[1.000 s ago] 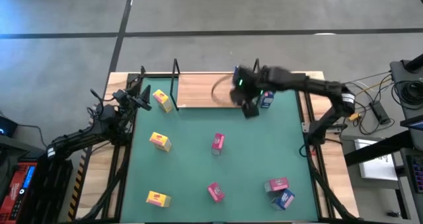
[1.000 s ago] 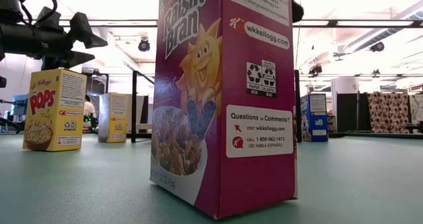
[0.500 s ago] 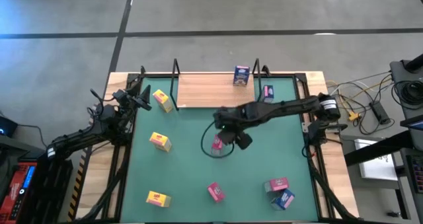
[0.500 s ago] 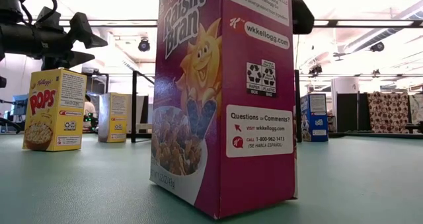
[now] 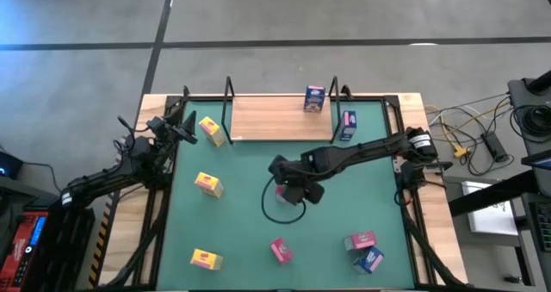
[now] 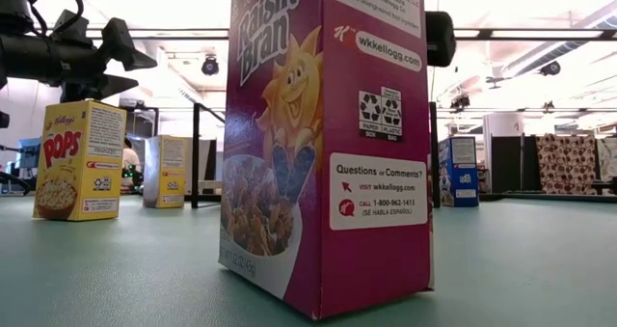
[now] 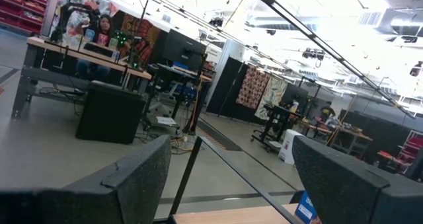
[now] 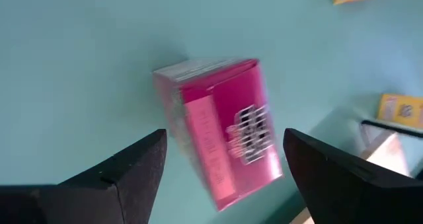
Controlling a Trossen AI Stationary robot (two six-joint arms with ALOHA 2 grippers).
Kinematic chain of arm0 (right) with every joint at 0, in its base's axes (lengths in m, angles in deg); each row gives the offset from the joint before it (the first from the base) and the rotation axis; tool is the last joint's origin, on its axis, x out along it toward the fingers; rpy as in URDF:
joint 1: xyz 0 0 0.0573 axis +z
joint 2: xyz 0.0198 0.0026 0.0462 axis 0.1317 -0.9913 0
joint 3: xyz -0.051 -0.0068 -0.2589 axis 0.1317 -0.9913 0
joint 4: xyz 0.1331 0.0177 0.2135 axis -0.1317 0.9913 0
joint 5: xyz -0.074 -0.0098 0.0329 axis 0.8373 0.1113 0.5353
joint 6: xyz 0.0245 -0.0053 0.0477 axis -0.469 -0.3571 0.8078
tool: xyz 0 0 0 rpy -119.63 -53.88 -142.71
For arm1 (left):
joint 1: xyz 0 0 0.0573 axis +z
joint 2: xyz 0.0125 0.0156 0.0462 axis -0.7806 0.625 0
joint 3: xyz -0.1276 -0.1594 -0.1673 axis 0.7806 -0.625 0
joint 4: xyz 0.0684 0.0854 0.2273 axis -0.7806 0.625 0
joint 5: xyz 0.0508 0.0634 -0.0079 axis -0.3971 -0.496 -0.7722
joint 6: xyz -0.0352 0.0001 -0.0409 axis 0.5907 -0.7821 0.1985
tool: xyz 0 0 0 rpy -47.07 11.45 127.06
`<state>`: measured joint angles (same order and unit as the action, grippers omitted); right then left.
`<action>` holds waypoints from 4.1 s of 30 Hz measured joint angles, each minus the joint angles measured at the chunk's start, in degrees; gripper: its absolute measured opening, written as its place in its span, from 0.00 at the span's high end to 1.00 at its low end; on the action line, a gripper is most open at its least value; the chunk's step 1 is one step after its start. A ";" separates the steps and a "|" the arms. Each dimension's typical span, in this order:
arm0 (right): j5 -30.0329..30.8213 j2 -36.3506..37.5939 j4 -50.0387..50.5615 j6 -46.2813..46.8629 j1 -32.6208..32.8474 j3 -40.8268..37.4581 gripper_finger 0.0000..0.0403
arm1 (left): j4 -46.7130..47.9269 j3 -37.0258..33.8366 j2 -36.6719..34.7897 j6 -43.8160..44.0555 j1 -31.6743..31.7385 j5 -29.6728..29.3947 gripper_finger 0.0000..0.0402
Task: Stack cereal on shelf
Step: Put the top red cereal box on the shelf
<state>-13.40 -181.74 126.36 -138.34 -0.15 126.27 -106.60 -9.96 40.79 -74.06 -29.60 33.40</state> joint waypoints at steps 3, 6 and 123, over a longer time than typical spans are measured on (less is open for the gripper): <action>-0.27 0.15 -1.04 -0.83 0.20 0.00 0.27 | 0.00 0.00 0.00 0.00 -0.02 0.00 0.26; -0.71 -0.25 -0.71 -1.09 0.22 0.00 0.27 | -0.01 0.00 0.02 0.00 0.01 -0.01 0.26; -7.05 -0.73 -15.88 -5.72 -37.46 0.24 0.39 | 0.00 0.00 0.00 0.00 0.00 -0.02 0.26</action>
<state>-20.45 -182.47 110.48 -144.06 -37.61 126.51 -106.60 -9.96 40.78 -74.06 -29.60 33.38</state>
